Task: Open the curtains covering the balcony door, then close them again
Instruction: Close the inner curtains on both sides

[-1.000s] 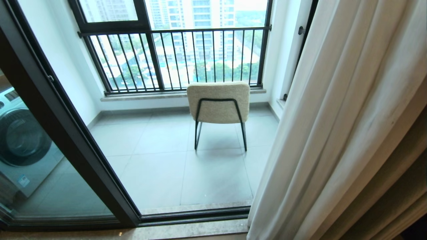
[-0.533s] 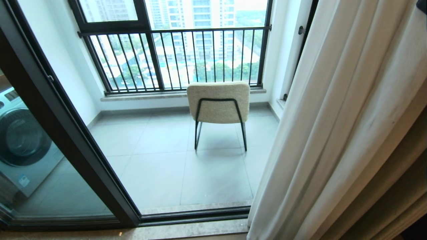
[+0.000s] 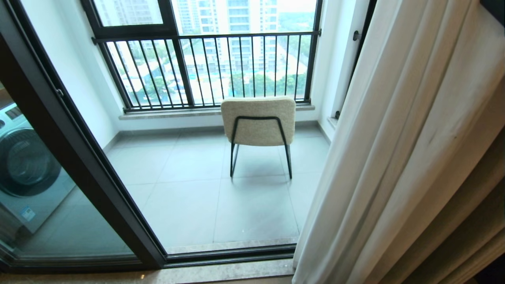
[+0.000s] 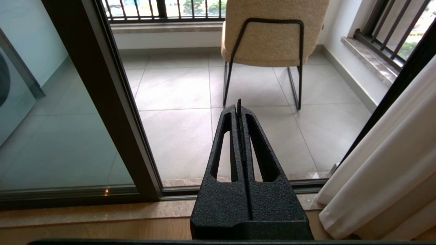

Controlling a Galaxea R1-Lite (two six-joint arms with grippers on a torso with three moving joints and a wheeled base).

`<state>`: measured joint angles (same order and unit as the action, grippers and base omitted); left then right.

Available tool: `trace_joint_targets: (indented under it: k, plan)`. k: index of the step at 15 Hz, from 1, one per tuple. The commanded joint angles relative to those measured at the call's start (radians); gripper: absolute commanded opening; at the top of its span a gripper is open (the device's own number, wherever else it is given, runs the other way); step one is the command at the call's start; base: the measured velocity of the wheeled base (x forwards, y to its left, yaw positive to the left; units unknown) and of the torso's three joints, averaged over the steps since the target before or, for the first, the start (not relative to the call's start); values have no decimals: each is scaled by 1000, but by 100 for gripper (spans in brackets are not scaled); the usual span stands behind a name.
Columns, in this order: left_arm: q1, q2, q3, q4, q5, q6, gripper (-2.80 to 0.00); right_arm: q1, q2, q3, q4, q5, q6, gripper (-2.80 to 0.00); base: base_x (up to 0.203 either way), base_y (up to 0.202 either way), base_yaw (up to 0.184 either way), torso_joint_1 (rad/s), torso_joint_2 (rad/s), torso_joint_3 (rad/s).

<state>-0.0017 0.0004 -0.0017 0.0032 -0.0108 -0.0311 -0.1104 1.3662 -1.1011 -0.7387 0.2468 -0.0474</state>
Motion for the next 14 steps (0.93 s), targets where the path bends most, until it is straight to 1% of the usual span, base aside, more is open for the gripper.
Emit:
trace_joint_targets:
  k: [1, 3, 9, 12, 13, 14]
  plan:
    - [0, 0, 0, 0, 0, -1, -280, 1, 36, -27, -6, 2, 4, 0, 0, 0, 0, 0, 0, 0]
    - [0, 0, 0, 0, 0, 0, -280, 2, 52, -43, -23, 3, 22, 0, 0, 0, 0, 0, 0, 0]
    - [0, 0, 0, 0, 0, -1, -280, 3, 61, -43, -29, 3, 21, 0, 0, 0, 0, 0, 0, 0]
    - [0, 0, 0, 0, 0, 0, -280, 9, 71, -35, -59, 4, 21, 0, 0, 0, 0, 0, 0, 0]
    - [0, 0, 0, 0, 0, 0, -280, 12, 71, -28, -63, 4, 21, -280, 0, 0, 0, 0, 0, 0]
    - [0, 0, 0, 0, 0, 0, -280, 18, 70, -28, -62, 5, 23, -280, 0, 0, 0, 0, 0, 0]
